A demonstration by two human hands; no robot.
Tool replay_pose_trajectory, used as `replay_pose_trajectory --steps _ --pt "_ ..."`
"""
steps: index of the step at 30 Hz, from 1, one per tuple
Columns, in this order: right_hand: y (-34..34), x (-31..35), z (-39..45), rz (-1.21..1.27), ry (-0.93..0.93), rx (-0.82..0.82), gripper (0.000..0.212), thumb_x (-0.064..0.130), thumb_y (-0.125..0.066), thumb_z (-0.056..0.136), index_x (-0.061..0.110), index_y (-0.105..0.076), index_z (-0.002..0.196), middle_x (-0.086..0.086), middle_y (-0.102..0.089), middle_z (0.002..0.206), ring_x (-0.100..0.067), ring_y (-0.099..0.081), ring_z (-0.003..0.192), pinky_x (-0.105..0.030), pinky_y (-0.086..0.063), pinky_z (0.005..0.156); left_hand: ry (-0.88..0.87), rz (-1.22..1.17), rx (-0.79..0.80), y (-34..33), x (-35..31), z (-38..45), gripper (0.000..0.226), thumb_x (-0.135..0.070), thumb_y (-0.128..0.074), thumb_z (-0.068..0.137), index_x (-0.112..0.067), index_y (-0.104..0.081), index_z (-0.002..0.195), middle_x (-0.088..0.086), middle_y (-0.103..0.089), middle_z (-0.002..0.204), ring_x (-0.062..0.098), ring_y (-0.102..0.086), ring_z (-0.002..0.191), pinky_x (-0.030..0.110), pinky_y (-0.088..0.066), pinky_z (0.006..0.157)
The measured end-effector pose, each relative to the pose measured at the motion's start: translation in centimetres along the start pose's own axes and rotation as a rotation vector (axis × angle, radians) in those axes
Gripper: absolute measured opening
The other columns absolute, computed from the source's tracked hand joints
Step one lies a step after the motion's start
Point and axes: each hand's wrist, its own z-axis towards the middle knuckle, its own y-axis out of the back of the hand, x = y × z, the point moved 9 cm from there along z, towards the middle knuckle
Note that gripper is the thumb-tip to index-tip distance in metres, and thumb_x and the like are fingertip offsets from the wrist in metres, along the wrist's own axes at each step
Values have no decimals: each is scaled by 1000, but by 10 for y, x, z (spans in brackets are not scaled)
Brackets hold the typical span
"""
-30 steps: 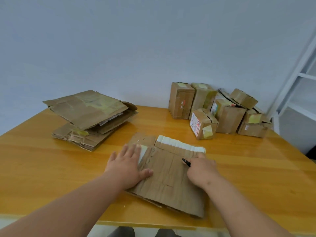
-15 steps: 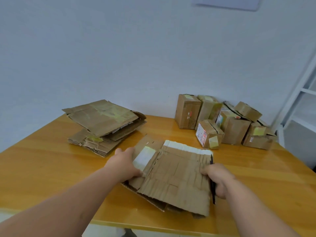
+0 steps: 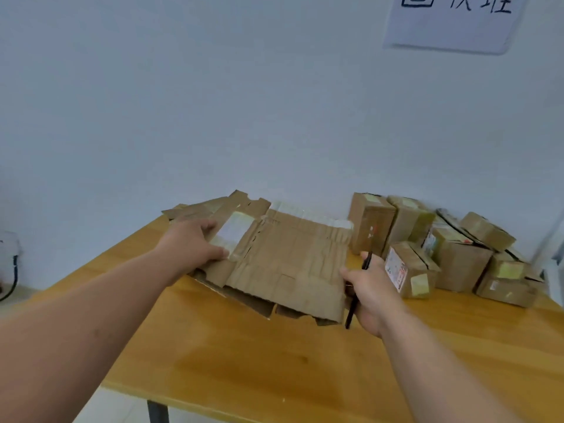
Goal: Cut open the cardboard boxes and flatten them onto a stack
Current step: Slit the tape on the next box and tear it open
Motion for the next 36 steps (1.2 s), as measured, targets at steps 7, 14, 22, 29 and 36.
replay_pose_trajectory --steps 7,14,22,29,36 --pt "-97 23 35 -125 58 148 26 10 -46 102 20 -55 123 -3 -60 117 -22 -61 94 -32 -47 62 -69 248 -135 66 14 65 73 -35 -79 78 -22 -48 143 5 -41 136 23 -54 100 34 -49 80" --pt "-173 34 118 -216 95 111 36 12 -45 100 19 -50 135 1 -57 108 -20 -59 100 -32 -48 75 -162 477 -168 84 21 174 58 -43 -68 87 -25 -52 139 -4 -34 149 20 -47 126 38 -42 99" --pt "-204 -28 145 -1013 -50 310 23 16 -38 101 5 -52 116 -14 -59 87 -27 -59 60 -36 -57 61 83 511 320 -23 130 223 83 -81 -38 80 -36 -35 149 -2 -16 161 23 -21 147 47 -22 118" --pt "-189 -44 167 -1245 66 258 60 14 -33 99 33 -21 154 -13 -43 143 -28 -59 97 -34 -56 69 165 326 411 -52 153 190 137 -108 -30 29 -43 -29 150 -3 -13 161 30 -24 145 50 -24 117" --pt "-149 -36 189 -1188 104 92 56 5 -36 100 30 -36 150 -10 -53 140 -24 -59 91 -21 -35 48 77 309 472 -72 123 168 127 -97 -48 47 -43 -8 155 -16 12 160 31 -28 143 37 -50 94"
